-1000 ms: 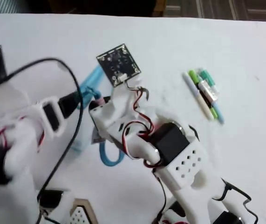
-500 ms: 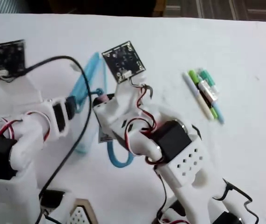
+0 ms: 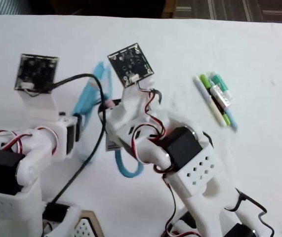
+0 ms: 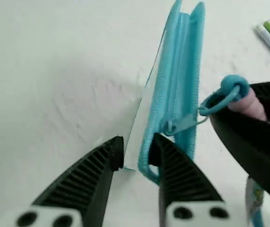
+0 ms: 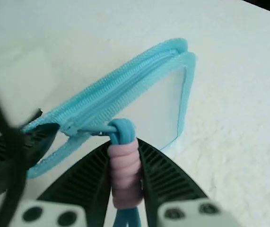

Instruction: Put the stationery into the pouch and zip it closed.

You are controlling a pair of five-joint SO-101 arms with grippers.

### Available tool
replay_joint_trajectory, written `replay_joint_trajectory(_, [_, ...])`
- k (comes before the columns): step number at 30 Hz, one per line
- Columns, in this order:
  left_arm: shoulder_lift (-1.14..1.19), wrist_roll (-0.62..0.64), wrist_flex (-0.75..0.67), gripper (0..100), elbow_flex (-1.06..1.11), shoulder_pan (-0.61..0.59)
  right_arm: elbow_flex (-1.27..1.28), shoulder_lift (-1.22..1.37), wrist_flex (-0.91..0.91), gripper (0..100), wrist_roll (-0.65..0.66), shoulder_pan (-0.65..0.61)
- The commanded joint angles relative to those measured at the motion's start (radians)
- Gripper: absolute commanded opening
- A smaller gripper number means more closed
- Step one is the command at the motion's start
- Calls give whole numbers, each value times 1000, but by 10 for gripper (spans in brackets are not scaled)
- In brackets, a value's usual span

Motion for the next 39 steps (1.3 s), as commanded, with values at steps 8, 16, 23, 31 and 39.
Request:
replay_joint_trajectory(8, [9,-141,18,25,114,-40,-11,-15,-36,17,-8,61])
replay_joint_trajectory(16, [9,-252,20,24,114,-86,-11,-13,-96,17,-8,208])
replay_joint_trajectory(23, [9,-339,12,24,107,-147,-6,-13,-107,17,-6,275])
replay_joint_trajectory(31, [9,-433,-49,24,107,-269,-6,-13,-105,17,-8,315])
replay_joint_trajectory(39, [8,-466,-146,24,105,-341,-8,-15,-93,19,0,251])
